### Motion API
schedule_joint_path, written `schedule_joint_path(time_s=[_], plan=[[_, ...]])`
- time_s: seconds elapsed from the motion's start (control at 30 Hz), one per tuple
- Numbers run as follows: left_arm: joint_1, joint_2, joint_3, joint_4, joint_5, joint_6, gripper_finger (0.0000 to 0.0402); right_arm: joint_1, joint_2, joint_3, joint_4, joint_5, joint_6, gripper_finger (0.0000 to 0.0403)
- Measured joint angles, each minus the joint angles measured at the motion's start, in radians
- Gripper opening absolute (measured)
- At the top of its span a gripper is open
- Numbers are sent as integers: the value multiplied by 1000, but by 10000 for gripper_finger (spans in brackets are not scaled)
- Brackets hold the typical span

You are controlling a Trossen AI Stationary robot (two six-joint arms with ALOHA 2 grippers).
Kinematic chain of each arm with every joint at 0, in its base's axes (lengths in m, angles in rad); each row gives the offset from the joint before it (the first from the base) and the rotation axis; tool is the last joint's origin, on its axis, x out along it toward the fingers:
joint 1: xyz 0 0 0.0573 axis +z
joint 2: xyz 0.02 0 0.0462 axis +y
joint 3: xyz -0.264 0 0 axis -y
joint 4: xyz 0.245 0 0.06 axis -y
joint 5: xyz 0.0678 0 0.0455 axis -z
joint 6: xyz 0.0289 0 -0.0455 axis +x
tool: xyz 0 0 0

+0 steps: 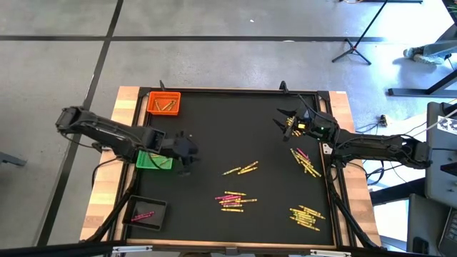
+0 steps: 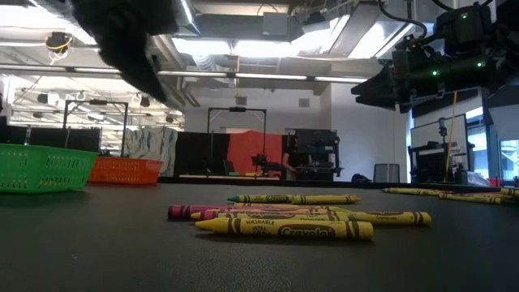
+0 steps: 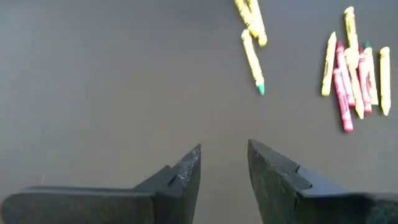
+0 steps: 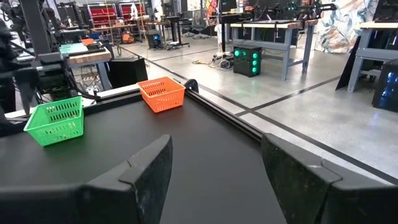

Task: Sort crayons
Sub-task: Put the green crayon into the orange bin

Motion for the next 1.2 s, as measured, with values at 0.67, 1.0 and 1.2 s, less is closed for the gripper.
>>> schedule_joint_path(time_s=[0.67, 1.0, 1.2], plan=[[6, 434, 0, 646, 96, 138, 145, 0, 0, 0, 8, -8, -20, 246], [5, 590, 0, 876, 68, 133, 170, 0, 0, 0, 9, -8, -21, 246], [15, 671, 0, 903, 62, 100, 169, 0, 0, 0, 9, -8, -20, 246]])
